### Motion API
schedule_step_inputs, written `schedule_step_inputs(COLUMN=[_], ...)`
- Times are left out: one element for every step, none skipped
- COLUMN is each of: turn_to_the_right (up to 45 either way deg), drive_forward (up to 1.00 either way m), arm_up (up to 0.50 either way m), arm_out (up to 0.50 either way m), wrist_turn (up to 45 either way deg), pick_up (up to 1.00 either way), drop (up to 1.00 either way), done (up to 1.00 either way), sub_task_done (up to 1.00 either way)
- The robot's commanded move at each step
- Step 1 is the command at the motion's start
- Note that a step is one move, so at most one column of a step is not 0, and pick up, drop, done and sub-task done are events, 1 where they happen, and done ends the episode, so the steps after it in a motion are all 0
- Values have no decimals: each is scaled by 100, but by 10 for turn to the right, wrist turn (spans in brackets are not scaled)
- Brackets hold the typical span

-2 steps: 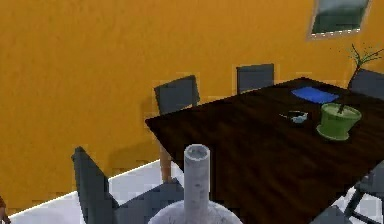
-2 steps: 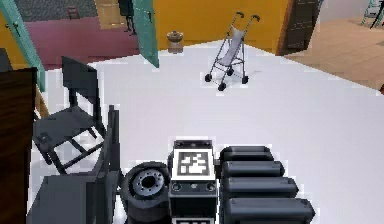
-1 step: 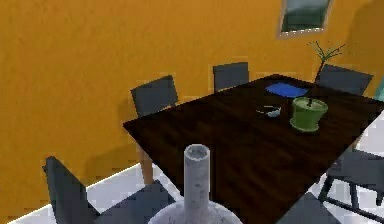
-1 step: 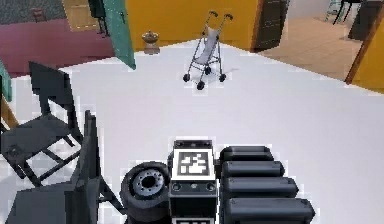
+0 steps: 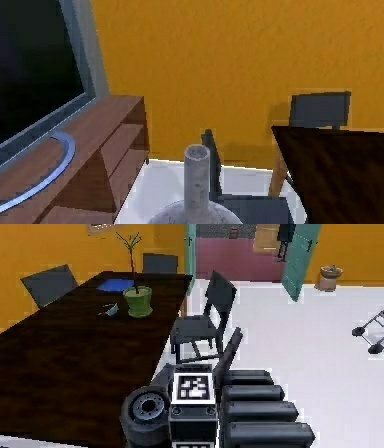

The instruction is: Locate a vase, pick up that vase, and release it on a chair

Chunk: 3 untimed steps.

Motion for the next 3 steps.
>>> schedule_step_inputs(turn_to_the_right=[360,-270,0], drive_forward=[0,0,20], arm_up=[0,0,0], arm_out=[0,0,0], wrist_turn=[0,0,0], pick_up=[0,0,0], drop=[0,0,0], done=[0,0,0], sub_task_done=[0,0,0])
